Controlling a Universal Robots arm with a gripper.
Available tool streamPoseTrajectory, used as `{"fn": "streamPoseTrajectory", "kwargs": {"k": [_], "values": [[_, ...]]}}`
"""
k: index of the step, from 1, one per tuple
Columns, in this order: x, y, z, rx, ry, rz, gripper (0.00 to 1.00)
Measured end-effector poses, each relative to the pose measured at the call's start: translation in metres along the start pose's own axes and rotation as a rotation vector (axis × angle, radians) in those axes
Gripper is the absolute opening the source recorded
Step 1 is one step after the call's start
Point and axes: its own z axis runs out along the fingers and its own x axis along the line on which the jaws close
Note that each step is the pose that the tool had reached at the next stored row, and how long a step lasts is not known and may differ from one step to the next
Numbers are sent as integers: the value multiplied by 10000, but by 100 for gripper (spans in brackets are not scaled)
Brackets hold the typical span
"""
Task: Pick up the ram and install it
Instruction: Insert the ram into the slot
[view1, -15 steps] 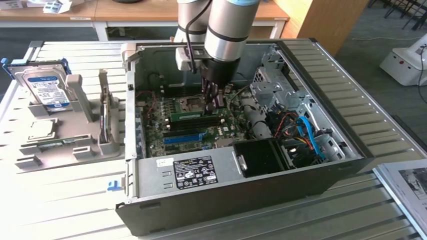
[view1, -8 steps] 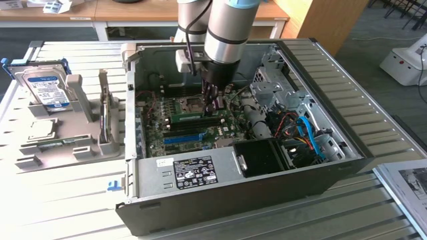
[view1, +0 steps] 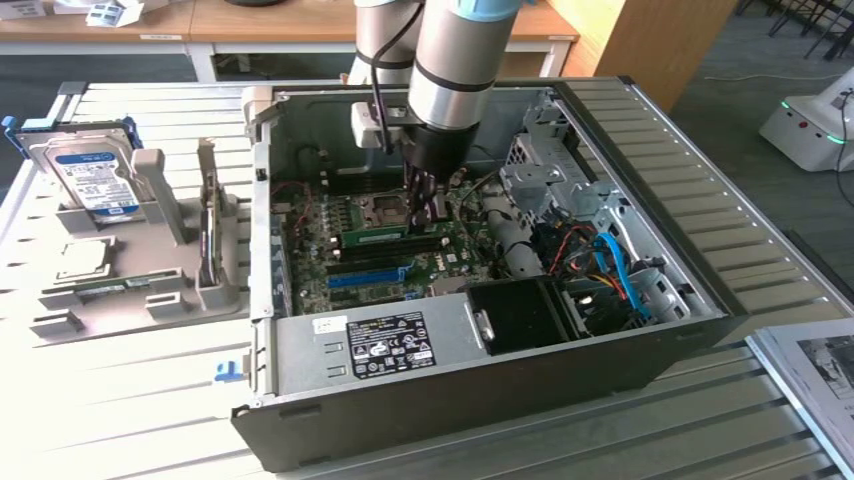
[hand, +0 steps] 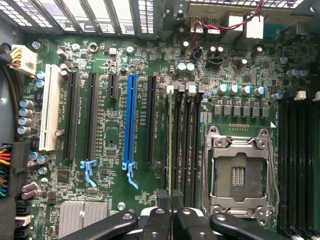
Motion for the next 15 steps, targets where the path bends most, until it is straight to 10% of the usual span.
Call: {"fn": "streamPoseTrajectory", "kwargs": {"k": [15], "values": [[0, 0, 2, 6, -23, 160, 12]]}}
